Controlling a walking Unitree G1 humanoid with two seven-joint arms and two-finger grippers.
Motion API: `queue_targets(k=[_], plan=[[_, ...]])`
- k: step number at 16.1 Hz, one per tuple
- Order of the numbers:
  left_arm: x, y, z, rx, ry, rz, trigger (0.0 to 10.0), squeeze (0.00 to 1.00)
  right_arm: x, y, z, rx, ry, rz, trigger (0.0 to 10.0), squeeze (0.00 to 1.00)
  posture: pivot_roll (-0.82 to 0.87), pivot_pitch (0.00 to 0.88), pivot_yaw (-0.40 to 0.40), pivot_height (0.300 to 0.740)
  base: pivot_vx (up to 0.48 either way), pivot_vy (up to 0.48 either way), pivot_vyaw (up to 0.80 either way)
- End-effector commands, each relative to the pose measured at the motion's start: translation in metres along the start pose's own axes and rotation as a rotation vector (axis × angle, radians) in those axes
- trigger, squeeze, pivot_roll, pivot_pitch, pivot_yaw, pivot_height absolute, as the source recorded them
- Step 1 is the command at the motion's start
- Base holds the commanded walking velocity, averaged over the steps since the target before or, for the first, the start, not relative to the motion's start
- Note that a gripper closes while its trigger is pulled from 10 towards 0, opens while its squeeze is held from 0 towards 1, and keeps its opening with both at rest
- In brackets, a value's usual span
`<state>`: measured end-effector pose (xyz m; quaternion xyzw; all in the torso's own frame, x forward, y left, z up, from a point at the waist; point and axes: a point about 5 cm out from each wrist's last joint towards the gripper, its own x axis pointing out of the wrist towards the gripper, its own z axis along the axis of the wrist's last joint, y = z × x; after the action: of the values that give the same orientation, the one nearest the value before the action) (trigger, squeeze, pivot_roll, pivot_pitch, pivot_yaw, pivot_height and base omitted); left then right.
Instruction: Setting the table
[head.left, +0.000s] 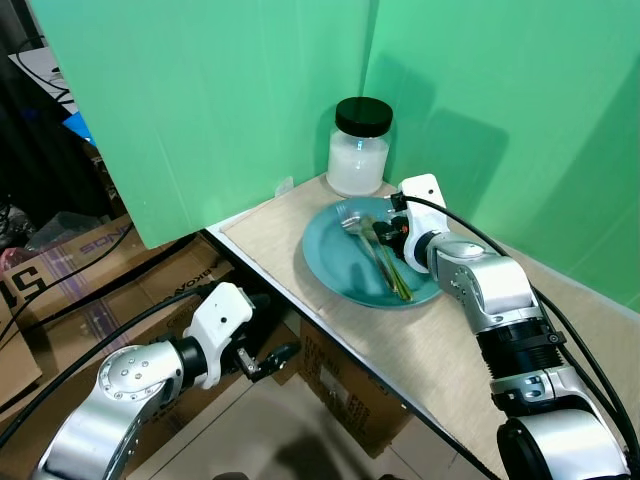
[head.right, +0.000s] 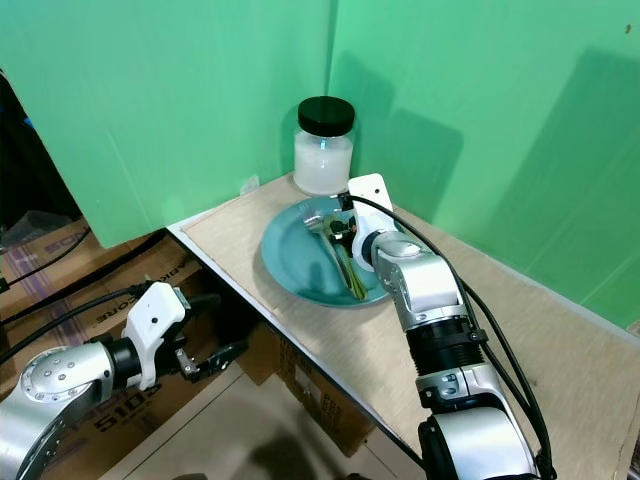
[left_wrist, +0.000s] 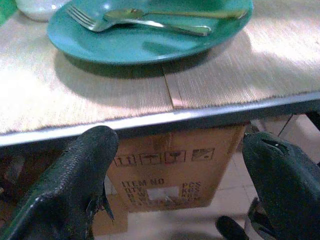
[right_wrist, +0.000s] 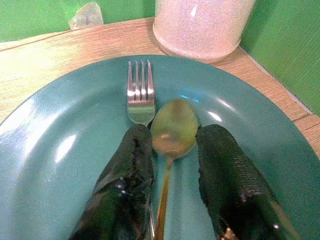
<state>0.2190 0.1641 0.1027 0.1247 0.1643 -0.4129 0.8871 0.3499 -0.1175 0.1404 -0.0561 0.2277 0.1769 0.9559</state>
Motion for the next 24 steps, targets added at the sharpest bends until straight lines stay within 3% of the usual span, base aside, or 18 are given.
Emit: queue_targets(k=[1,6,7,8,11,16,21,22,23,24], plan=[[-0.004,0.001,0.000,0.021,0.011,0.014,10.0,0.00,-0.003,-0.005,0.000,-0.016,0.010,-0.010,10.0,1.00,0.11,0.000,-0.052,0.740,0.000,0.000,0.00],[-0.009,0.005,-0.009,0.035,0.047,0.039,10.0,0.00,0.007,-0.004,-0.002,-0.074,0.060,-0.039,10.0,1.00,0.11,0.000,-0.058,0.740,0.000,0.000,0.00],[-0.009,0.006,-0.005,0.024,0.020,0.050,10.0,0.00,0.013,-0.004,-0.005,-0.095,0.091,-0.053,10.0,0.63,0.12,0.000,-0.062,0.740,0.000,0.000,0.00],[-0.008,0.006,-0.003,0.020,0.007,0.052,10.0,0.00,0.017,-0.004,-0.008,-0.109,0.119,-0.058,10.0,0.00,0.12,0.000,-0.063,0.740,0.000,0.000,0.00],[-0.005,0.004,-0.001,0.022,-0.001,0.045,10.0,0.00,0.020,-0.006,-0.014,-0.144,0.179,-0.070,10.0,0.00,0.12,0.000,-0.071,0.740,0.000,0.000,0.00],[-0.006,0.005,0.000,0.022,-0.005,0.044,10.0,0.00,0.024,-0.014,-0.017,-0.103,0.192,-0.114,10.0,0.00,0.12,0.000,-0.068,0.740,0.000,0.000,0.00],[-0.004,0.009,0.006,0.024,-0.027,0.033,10.0,0.00,0.024,-0.012,-0.028,-0.100,0.263,-0.073,10.0,0.00,0.12,0.000,-0.057,0.740,0.000,0.000,0.00],[-0.004,0.009,0.006,0.024,-0.030,0.032,10.0,0.00,0.025,-0.011,-0.030,-0.101,0.273,-0.067,7.0,0.00,0.12,0.000,-0.057,0.740,0.000,0.000,0.00],[-0.004,0.009,0.007,0.024,-0.030,0.032,10.0,0.00,0.025,-0.011,-0.031,-0.101,0.276,-0.065,7.0,0.00,0.12,0.000,-0.057,0.740,0.000,0.000,0.00],[-0.003,0.010,0.008,0.025,-0.033,0.032,10.0,0.00,0.025,-0.009,-0.033,-0.098,0.283,-0.058,0.0,0.00,0.12,0.000,-0.054,0.740,0.000,0.000,0.00]])
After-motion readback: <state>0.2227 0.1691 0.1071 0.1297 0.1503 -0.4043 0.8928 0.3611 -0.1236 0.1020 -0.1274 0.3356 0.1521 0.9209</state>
